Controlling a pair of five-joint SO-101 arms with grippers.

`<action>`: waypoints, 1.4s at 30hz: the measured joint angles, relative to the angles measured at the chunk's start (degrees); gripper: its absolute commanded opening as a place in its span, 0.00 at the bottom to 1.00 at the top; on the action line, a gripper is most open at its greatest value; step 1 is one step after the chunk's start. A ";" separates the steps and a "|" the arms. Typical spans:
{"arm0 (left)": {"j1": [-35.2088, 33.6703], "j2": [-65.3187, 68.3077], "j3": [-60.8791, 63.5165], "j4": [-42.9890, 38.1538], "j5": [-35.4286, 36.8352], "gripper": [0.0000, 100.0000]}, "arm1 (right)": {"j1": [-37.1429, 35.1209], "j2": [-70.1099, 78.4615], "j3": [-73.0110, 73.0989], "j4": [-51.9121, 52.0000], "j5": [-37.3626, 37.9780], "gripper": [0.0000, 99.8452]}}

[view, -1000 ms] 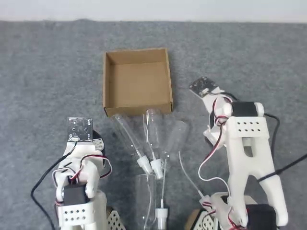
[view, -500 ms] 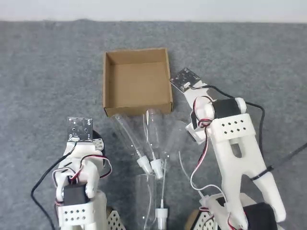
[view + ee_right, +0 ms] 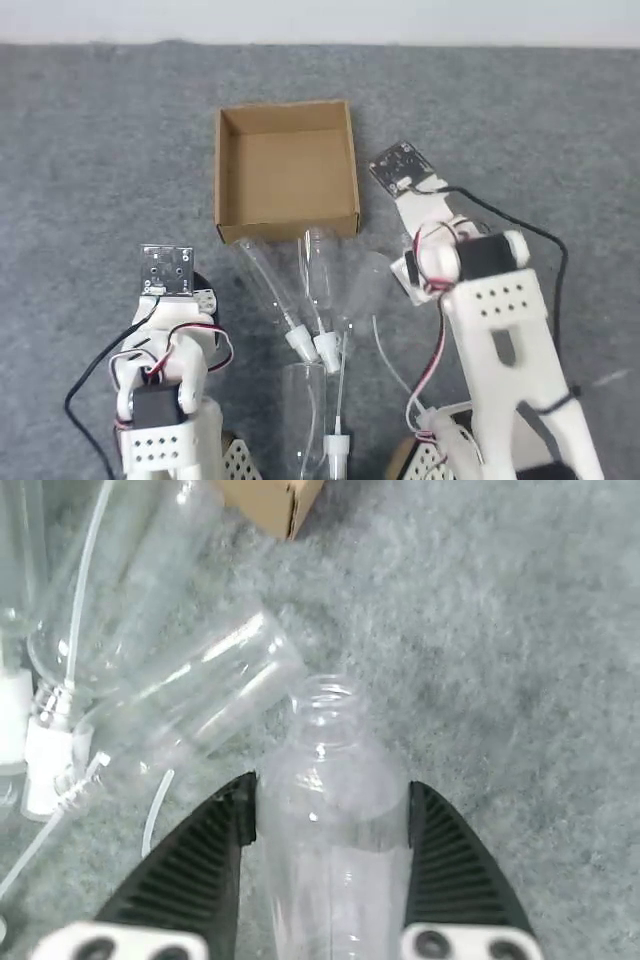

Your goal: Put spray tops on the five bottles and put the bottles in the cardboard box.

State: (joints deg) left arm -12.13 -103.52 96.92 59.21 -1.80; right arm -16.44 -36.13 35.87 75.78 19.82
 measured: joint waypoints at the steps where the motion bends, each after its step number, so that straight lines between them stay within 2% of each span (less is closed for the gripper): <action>1: 0.00 0.00 0.00 0.00 0.00 0.02 | -0.09 -1.23 1.23 -0.88 -0.35 0.09; 24: 0.00 0.00 0.00 0.00 -3.16 0.02 | 0.00 -24.00 25.23 -19.69 -8.35 0.09; 34: 0.09 0.00 0.00 0.00 -3.52 0.02 | 6.15 -30.68 33.41 -28.84 -12.92 0.09; 42: 0.00 0.00 -1.32 2.29 -15.38 0.04 | 6.68 -38.15 38.51 -30.86 -13.10 0.09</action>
State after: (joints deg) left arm -12.13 -103.52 95.60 61.49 -17.19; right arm -9.76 -74.29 74.37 44.92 6.73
